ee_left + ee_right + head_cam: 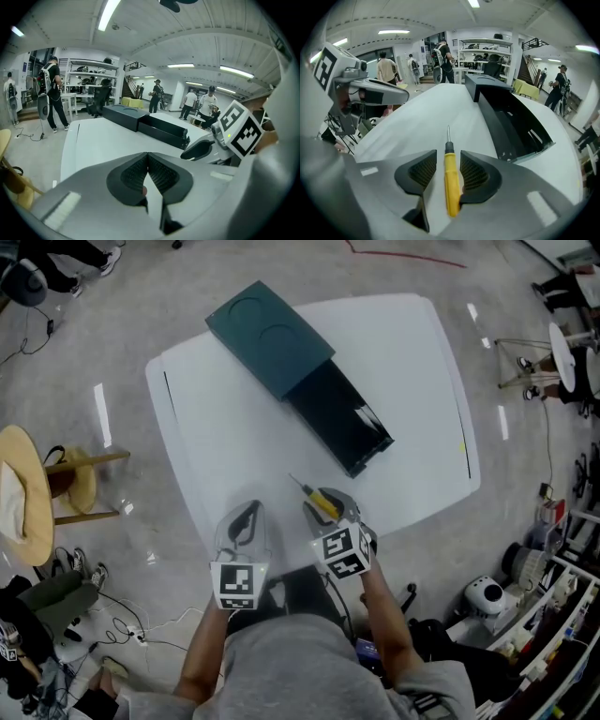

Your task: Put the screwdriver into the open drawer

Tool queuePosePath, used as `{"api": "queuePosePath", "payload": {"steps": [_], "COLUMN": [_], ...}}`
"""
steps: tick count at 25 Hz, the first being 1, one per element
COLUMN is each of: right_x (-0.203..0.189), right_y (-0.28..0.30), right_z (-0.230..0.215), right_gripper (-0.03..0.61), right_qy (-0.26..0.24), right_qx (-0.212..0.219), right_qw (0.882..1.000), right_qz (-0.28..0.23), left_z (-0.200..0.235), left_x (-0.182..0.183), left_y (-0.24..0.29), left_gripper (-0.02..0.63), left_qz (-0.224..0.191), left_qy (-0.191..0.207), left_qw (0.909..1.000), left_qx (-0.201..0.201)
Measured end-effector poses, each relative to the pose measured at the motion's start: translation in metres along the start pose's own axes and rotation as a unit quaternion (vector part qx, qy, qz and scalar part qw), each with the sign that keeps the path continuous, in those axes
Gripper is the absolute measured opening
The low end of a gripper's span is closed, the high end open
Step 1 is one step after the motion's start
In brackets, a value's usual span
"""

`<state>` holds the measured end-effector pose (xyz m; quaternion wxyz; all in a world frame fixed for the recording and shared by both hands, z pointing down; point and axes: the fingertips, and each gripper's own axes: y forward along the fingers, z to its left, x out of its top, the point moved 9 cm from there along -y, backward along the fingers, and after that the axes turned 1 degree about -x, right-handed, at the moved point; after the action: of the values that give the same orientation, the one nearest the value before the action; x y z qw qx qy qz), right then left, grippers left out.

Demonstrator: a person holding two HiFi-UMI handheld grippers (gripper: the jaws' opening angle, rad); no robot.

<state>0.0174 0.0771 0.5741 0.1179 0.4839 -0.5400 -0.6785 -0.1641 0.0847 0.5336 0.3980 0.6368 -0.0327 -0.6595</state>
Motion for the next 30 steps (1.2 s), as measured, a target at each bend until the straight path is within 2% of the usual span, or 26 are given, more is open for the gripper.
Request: {"api": "queuePosePath", "payload": {"steps": [3, 12, 24, 30], "right_x": [-0.001, 0.001, -0.001, -0.001], "right_y": [0.006, 0.011, 0.010, 0.004], "right_z": [-0.001, 0.001, 0.000, -0.002], "right_gripper": [0.158, 0.089, 0.083, 0.083], "right_qy": [-0.008, -0.024, -0.013, -0.006], "right_qx": [0.002, 0.008, 0.002, -0.009], "right_qw": [1.000, 0.999, 1.000, 1.000], "right_qz": [0.014, 0.031, 0.024, 0.009], "left_z": [0.002, 0.007, 0.007, 0.005], "left_x": [-0.003, -0.004, -0.005, 0.005], "left_y": [0.000, 0.000, -0.004, -0.009], "left_gripper": [0.011, 0.011, 0.011, 0.011], "left_qz": [0.001, -0.001, -0.003, -0.018], "left_qy": [-0.005, -0.016, -0.012, -0.008], "left_qw": [1.0000, 0.9996, 0.9996, 0.9996], "left_qx": [0.007, 0.022, 0.024, 0.021]}}
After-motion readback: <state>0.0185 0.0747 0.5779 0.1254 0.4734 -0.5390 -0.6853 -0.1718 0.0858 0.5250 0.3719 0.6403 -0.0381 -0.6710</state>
